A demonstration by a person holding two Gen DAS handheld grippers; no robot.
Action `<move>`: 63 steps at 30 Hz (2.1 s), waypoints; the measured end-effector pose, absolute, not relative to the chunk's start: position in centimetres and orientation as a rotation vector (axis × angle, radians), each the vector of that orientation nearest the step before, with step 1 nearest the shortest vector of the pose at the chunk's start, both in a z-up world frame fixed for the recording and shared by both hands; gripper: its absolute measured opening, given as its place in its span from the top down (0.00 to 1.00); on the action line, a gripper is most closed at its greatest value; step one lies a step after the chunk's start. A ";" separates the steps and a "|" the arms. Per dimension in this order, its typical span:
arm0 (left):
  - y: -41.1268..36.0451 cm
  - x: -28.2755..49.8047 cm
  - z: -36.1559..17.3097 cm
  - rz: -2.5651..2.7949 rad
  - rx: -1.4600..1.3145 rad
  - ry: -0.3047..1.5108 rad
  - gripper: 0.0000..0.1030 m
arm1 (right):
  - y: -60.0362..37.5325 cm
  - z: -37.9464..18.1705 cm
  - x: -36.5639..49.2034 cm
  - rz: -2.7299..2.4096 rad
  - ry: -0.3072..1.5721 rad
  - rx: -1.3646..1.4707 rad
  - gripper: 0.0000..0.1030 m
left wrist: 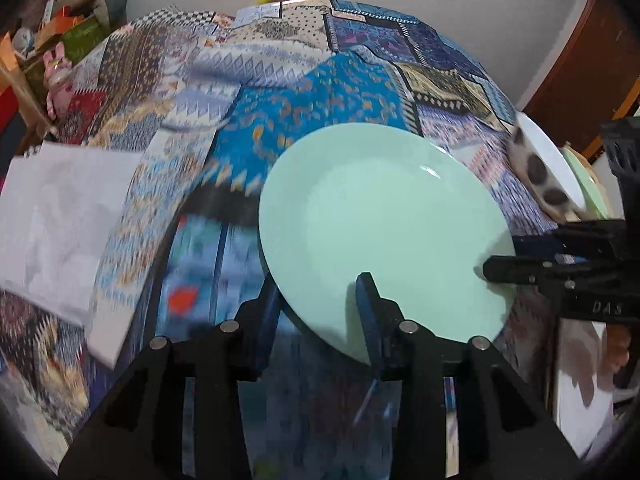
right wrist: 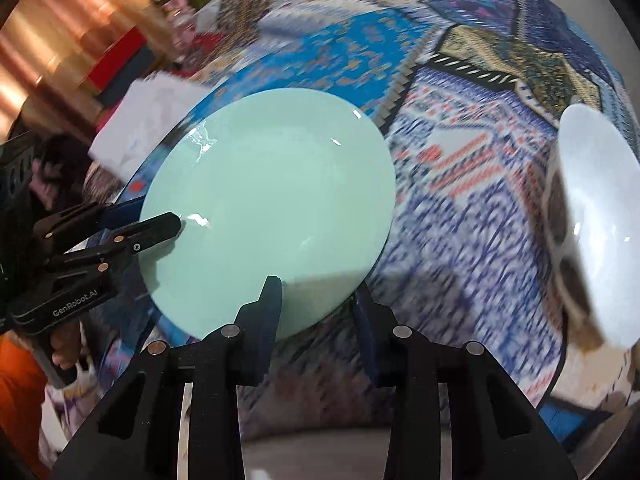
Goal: Organize plates and bowls
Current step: 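Grasp the mint green plate rim with the left tool while the right tool grasps it too, then lift the mint green plate off the cover with both tools, then carry the mint green plate with both tools and lower it onto the white plate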
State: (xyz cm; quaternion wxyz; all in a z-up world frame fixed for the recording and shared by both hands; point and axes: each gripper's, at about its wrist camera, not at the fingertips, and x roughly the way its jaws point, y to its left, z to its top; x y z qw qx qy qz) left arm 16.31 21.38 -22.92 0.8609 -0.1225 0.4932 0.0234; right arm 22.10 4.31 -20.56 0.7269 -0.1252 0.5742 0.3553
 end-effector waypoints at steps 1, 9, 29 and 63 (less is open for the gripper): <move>21.2 15.4 -22.9 0.048 -0.262 1.037 0.63 | 4.4 -20.6 21.6 0.799 1.275 -0.281 0.69; 20.2 11.8 -22.3 0.026 -0.276 1.046 0.63 | 3.6 -20.5 21.2 0.770 1.267 -0.275 0.69; 22.4 14.5 -23.3 -0.022 -0.388 1.063 0.64 | 5.5 -21.2 23.9 0.754 1.269 -0.256 0.70; 16.1 7.8 -14.9 -0.037 -0.267 0.913 0.68 | -1.7 -14.3 17.3 0.777 1.034 -0.182 0.71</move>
